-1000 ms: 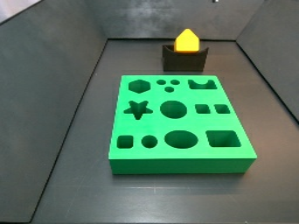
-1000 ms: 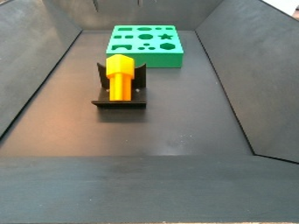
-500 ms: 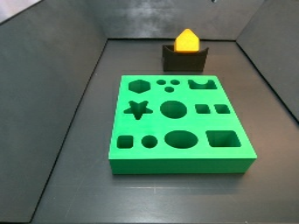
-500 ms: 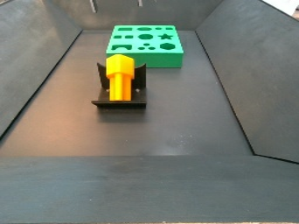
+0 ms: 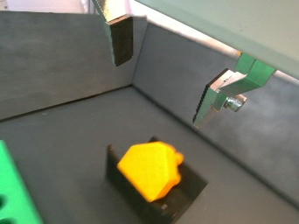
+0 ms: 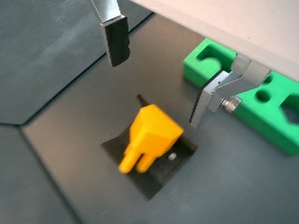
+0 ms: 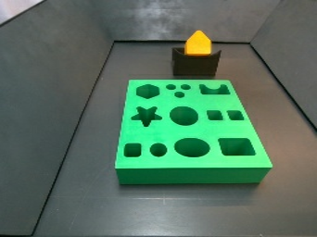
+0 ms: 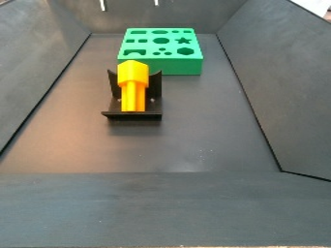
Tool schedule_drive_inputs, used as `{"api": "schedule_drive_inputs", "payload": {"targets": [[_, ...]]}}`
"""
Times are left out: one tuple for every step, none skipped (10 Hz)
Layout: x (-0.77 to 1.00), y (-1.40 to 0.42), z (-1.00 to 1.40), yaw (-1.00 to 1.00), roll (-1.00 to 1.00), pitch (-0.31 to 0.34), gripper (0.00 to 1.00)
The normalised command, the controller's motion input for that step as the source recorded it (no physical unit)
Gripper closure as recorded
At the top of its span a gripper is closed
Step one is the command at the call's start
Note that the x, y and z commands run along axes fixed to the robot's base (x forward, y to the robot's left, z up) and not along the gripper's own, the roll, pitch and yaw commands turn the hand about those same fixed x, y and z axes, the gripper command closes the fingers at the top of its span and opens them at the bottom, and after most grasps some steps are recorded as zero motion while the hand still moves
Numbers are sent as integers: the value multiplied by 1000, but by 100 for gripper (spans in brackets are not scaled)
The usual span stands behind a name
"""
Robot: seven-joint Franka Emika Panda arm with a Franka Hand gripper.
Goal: Pick up the 3 prong object. Move up. Place the 3 prong object on the fixture. Regrasp the 3 prong object. Move to above the board. Insert the 3 prong object.
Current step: Regrasp the 3 prong object.
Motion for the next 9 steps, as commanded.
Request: {"api": "schedule_drive_inputs", "payload": {"targets": [[42,-25,-16,21,1000,26,0],[55,-28,-18,26,1000,43,0],[69,-28,-22,32,1000,59,0],[82,-33,-23,40,1000,79,0],[92,-35,-19,51,1000,105,0],[103,-40,-19,75,1000,150,0],[114,-44,-25,108,1000,190,0],[118,-46,-24,139,756,192,0],[120,-49,-27,155,635,184,0]]}}
